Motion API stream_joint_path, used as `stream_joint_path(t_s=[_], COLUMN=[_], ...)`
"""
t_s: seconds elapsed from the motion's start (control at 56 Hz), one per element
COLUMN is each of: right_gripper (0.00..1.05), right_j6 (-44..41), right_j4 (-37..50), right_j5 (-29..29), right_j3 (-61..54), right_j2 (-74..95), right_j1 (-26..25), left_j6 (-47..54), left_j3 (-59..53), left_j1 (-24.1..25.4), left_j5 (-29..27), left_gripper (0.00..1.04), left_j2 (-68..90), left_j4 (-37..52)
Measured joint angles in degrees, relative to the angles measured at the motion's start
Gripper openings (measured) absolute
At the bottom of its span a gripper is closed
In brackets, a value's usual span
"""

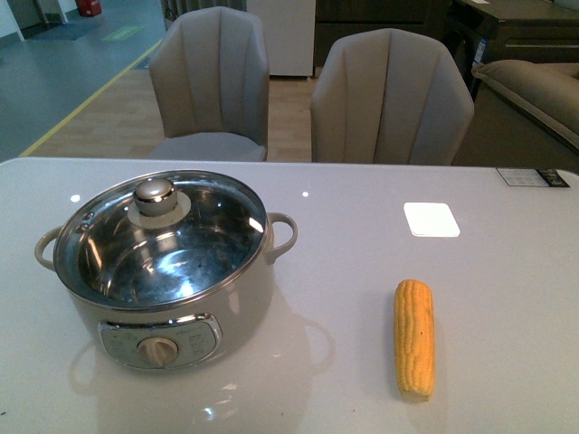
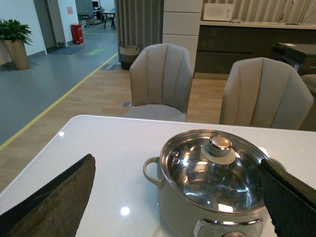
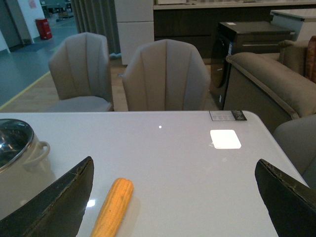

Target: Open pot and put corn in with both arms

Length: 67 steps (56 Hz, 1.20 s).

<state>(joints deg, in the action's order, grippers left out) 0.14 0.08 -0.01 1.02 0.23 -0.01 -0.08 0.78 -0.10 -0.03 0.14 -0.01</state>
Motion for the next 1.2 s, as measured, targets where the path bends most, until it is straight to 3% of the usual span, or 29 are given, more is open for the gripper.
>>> stream_joint_path(t_s=[0.661,0.715,0.768,0.84,0.911,1.019,1.197], right_gripper=[0.96,0.96,0.96,0.96,0.96,0.96,0.96], right_j6=[0.0,0.0,0.0,0.0,0.0,0.0,0.0], right_j4=[0.0,0.0,0.0,0.0,0.0,0.0,0.0], right_j5=[0.0,0.0,0.1,0.0,0.0,0.0,0.0], right_j3=[0.0,0.0,0.0,0.0,0.0,0.0,0.0], right_j2=[0.0,0.0,0.0,0.0,0.0,0.0,0.0], right_j1=[0.0,0.0,0.0,0.0,0.0,0.0,0.0], left_j6=[0.0,-2.6,-7.9,-11.9,-14.6,-14.8,-12.0], left_j3=[0.0,1.3,4.5,5.4,6.5,8.1,13.4], left_j1=[0.0,-1.7,-5.1,-6.4,-7.2,-5.8,-3.5], left_j5=[0.0,-5.8,-16.5,-21.3,-22.3,-19.1,-11.9], left_gripper=[0.98,0.98,0.98,0.98,0.98,0.98,0.98], left_j2=[0.0,1.7,7.7,12.5,18.5,28.3,55.8], left_j4=[0.0,-3.9,-11.4,-12.2,-7.5,3.2,29.0])
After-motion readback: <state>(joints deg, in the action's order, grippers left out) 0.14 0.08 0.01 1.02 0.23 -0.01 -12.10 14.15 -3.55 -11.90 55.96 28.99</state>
